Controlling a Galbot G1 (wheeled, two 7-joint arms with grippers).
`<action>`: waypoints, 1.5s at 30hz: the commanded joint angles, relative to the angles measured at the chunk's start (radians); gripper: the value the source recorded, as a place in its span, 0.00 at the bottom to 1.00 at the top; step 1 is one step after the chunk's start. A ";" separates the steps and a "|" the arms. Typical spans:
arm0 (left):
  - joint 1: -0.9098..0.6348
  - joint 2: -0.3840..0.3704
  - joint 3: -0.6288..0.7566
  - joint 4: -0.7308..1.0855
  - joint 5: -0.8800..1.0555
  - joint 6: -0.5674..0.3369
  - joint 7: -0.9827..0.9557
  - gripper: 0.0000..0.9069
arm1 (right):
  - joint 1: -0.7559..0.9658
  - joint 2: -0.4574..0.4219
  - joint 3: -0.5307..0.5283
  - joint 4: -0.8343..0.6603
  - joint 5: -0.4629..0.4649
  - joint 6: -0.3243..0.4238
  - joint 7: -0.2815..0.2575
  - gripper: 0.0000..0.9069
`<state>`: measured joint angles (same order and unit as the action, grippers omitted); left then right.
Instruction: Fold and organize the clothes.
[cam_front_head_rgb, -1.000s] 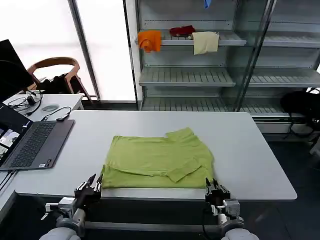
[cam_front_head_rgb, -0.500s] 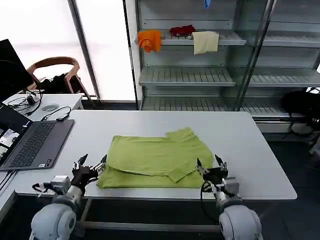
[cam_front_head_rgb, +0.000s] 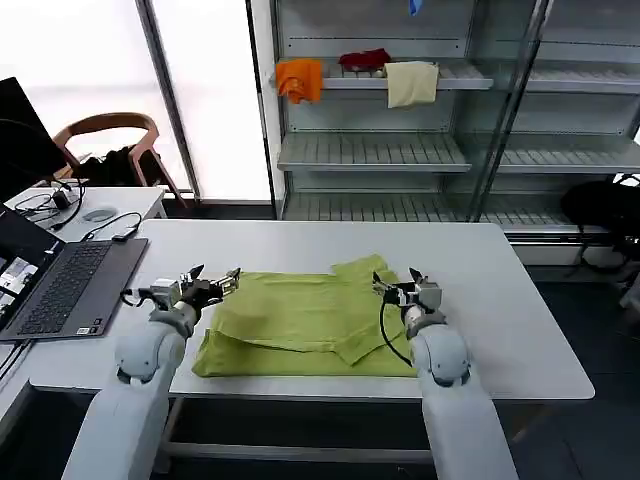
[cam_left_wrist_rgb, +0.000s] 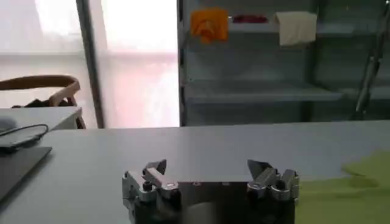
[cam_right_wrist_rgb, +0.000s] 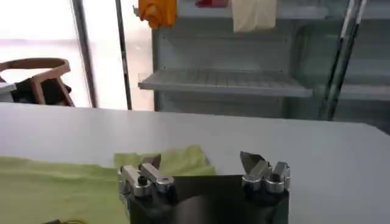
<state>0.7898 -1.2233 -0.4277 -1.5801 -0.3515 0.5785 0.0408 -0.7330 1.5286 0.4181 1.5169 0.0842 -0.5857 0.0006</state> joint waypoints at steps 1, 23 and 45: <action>-0.175 -0.003 0.094 0.281 0.068 0.002 0.056 1.00 | 0.147 0.028 0.003 -0.215 0.014 0.001 -0.004 1.00; -0.160 -0.021 0.077 0.330 0.094 -0.001 0.084 0.72 | 0.220 0.073 0.014 -0.370 -0.064 0.004 0.000 0.86; -0.117 -0.024 0.063 0.238 0.071 -0.002 0.102 0.00 | 0.150 0.059 -0.003 -0.244 -0.028 0.003 -0.032 0.00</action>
<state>0.6656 -1.2468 -0.3619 -1.3017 -0.2700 0.5751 0.1430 -0.5755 1.5871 0.4166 1.2079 0.0232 -0.5794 -0.0333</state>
